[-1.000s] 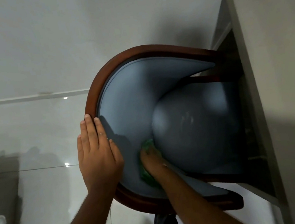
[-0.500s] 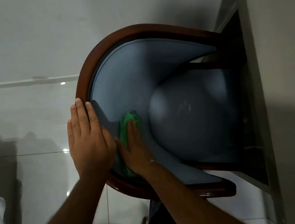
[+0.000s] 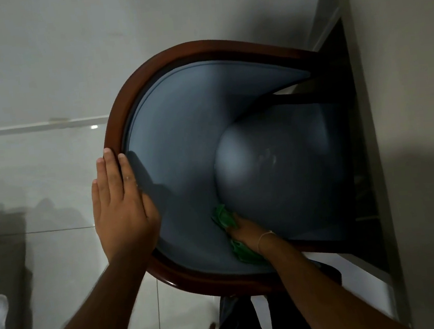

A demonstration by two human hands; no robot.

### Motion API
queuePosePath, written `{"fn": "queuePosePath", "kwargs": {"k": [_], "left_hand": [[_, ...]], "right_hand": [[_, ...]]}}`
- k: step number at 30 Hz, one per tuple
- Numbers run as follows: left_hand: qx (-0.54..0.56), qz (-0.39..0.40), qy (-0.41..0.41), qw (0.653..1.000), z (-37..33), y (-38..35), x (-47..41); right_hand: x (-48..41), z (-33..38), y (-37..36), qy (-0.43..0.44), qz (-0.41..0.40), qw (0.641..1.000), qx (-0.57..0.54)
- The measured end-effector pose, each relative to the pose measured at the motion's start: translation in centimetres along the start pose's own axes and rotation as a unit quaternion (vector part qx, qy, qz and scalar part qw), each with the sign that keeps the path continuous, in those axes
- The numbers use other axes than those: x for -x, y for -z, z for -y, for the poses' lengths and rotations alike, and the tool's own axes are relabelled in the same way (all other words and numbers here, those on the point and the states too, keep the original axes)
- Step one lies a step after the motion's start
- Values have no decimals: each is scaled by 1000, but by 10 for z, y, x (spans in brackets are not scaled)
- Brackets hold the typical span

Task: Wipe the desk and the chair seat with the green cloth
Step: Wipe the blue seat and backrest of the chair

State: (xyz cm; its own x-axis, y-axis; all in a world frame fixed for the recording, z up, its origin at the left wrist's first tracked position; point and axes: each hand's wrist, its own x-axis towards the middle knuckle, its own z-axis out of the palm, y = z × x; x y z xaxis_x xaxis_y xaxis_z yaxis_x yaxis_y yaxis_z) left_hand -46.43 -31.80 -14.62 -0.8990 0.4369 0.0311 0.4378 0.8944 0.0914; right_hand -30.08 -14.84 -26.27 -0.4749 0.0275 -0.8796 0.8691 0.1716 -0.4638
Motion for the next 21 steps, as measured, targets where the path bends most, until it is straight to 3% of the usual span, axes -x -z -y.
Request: {"fn": "queuePosePath", "kwargs": {"k": [3,6,8,11,13,15,18,19,21], "left_hand": [[0,6,0,1000,0,1,0],[-1,10,-24,1000,-1,3,1],[33,-1,-38,999,-2,4,6],[88,9,-57,995,-19,2,16],[105,59,-69,990,-45,-7,26],[86,127,-81,985,-74,-22,37],[17,273,-69,959,-106,-51,54],[-4,310,-63,949,-111,-60,59],[-34,340,-59,938,-116,-74,65]], "right_hand": [[2,-1,11,-19,-6,996,-92],[3,-9,31,-27,-61,967,-246],[-1,-19,45,-9,-125,944,-306],[-16,-31,68,38,-268,921,-279],[-28,-37,76,60,-331,916,-217],[-43,-40,72,87,-345,927,-121],[-75,-46,45,176,-255,949,55],[-84,-48,33,197,-220,942,158],[-105,-51,19,213,-201,894,340]]}}
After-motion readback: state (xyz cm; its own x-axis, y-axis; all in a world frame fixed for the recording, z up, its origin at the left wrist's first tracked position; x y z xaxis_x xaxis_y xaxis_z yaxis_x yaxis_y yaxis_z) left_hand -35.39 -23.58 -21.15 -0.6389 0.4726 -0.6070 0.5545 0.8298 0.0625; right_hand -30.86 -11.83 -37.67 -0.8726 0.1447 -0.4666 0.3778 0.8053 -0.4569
